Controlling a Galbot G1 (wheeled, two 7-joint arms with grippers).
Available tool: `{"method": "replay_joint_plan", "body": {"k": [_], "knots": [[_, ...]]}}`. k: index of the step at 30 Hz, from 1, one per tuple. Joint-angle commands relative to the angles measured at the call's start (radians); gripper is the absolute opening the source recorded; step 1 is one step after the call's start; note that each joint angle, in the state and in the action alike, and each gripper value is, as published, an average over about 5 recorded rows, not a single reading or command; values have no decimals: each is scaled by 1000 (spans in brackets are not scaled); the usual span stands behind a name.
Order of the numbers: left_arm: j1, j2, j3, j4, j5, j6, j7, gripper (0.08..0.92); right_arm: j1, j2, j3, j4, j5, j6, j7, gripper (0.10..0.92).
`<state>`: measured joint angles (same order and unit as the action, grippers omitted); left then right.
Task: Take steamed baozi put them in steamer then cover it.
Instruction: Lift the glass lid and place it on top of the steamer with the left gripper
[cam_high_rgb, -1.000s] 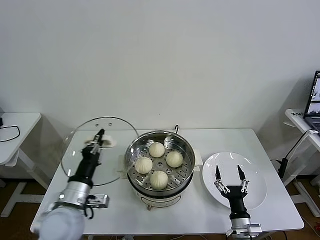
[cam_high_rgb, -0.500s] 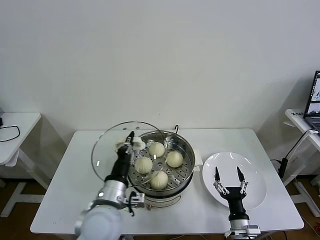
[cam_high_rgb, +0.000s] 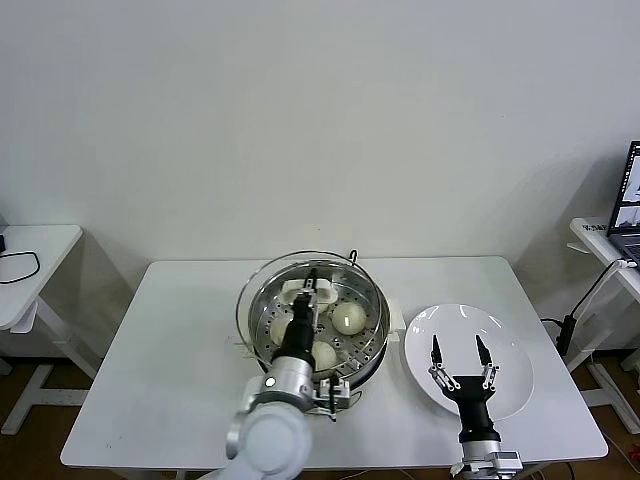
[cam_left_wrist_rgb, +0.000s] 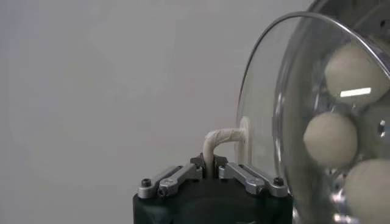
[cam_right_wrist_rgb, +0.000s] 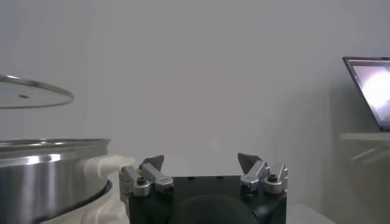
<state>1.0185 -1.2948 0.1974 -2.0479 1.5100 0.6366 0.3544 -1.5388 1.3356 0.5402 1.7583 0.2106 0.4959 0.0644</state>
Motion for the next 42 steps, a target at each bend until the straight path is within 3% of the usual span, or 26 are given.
{"method": "replay_joint_plan", "body": {"k": [1,42], "knots": [[-47,-98,59,140,39,18,-18,198,2,-1,0,-4,-2,1,-1,823],[10,-90,22,142,43,-3,-87,198,9,-5,-8,-11,-15,-1,-7,823]]}}
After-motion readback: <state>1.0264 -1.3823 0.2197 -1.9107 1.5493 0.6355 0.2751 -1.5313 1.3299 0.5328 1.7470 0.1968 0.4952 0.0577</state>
